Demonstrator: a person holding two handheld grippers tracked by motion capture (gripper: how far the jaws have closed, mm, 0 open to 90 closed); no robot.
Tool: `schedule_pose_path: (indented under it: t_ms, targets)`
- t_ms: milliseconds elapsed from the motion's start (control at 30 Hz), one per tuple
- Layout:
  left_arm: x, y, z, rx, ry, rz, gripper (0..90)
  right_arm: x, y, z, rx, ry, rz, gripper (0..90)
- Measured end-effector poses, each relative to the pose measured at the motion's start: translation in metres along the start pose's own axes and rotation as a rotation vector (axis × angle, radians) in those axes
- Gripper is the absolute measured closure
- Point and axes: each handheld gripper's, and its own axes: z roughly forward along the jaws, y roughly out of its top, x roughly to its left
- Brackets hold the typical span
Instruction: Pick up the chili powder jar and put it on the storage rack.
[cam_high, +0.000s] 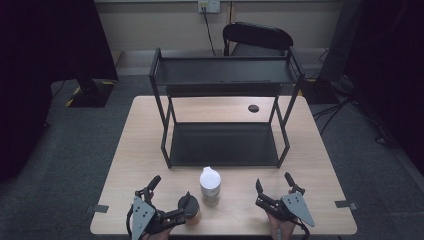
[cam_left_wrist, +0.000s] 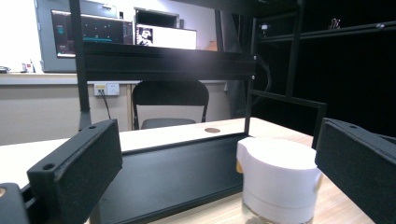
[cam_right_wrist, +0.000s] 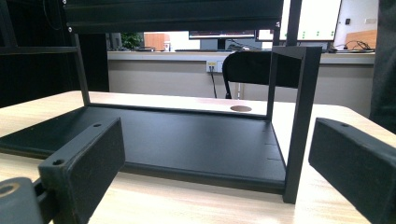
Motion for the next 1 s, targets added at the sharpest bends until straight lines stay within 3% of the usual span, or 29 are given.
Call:
schedule_pose_path:
  t_ms: [67,267,633,733,1000]
  targets:
    - [-0.002,-0.002,-0.001,0.01,-0.02,0.003,0.1,0.0,0.0,0.0,0.0,0.0,0.0,2.3]
    - [-0.008,-0.007,-0.004,0.03,-0.026,0.013,0.2,0.0,0.0,0.0,0.0,0.0,0.0,2.4]
    - [-0.01,-0.021,-0.01,0.058,-0.066,-0.009,2.0,0.0,0.0,0.0,0.0,0.0,0.0,2.6]
    - [-0.01,-0.025,-0.011,0.054,-0.072,-0.006,6.5,0.0,0.0,0.0,0.0,0.0,0.0,2.6]
    - [-0.006,-0.032,-0.01,0.114,-0.11,-0.017,14.5,0.0,0.0,0.0,0.0,0.0,0.0,2.8]
